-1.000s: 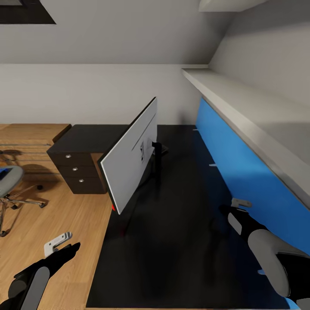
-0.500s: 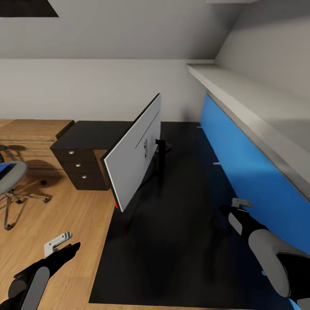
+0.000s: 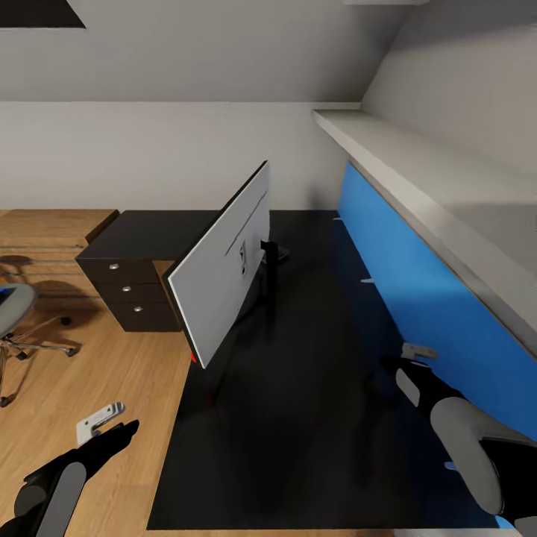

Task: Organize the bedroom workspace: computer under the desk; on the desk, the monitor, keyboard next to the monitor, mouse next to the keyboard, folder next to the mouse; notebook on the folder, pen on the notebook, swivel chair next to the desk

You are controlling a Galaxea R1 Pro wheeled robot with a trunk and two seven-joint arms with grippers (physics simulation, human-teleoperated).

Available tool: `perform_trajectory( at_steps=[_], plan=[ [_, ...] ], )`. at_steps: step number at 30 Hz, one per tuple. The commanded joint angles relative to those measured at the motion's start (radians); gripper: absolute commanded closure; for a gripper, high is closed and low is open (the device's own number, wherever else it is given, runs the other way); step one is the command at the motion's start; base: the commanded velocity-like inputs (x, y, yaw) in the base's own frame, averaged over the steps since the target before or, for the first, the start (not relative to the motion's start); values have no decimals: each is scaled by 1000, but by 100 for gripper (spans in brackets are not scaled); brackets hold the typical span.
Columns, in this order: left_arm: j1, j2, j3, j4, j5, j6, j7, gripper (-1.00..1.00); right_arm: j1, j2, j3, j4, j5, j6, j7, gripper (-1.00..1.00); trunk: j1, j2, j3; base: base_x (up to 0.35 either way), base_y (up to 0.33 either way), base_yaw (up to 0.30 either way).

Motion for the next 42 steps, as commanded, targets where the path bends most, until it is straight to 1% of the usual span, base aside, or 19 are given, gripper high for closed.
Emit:
perform_trajectory(
  at_steps=[1, 2, 4, 6, 7, 9, 13, 21, 42],
  plan=[
    [-1, 0, 0, -1, 11, 4, 8, -100, 0, 0, -1, -2, -8, 5, -2, -100, 0, -1, -1, 0, 0, -12],
    [-1, 0, 0, -1, 11, 4, 8, -100, 0, 1, -1, -2, -8, 5, -2, -100, 0, -1, -1, 0, 0, -10],
    [-1, -11, 3, -10, 1, -4, 10, -100, 2, 12, -12, -13, -19, -7, -3, -100, 0, -1, -1, 0, 0, 0],
    [-1, -22, 3, -11, 1, -4, 9, -100, 2, 22, -14, -22, -25, -16, -3, -100, 0, -1, -1, 0, 0, 0],
    [-1, -26, 3, -11, 1, -4, 9, -100, 2, 22, -14, -22, -25, -16, -3, -100, 0, -1, -1, 0, 0, 0],
    [-1, -26, 2, -12, 1, -4, 9, -100, 2, 22, -13, -22, -24, -15, -3, -100, 0, -1, -1, 0, 0, 0],
    [-1, -29, 1, -13, 0, -3, 10, -100, 3, 31, -11, -22, -24, -37, -4, -100, 0, -1, -1, 0, 0, 0],
    [-1, -29, 1, -14, 1, -3, 10, -100, 3, 33, -10, -23, -24, -77, -4, -100, 0, -1, -1, 0, 0, 0],
    [-1, -29, 1, -14, 1, -3, 8, -100, 3, 29, -12, -23, -23, -86, -4, -100, 0, -1, -1, 0, 0, 0]
  ],
)
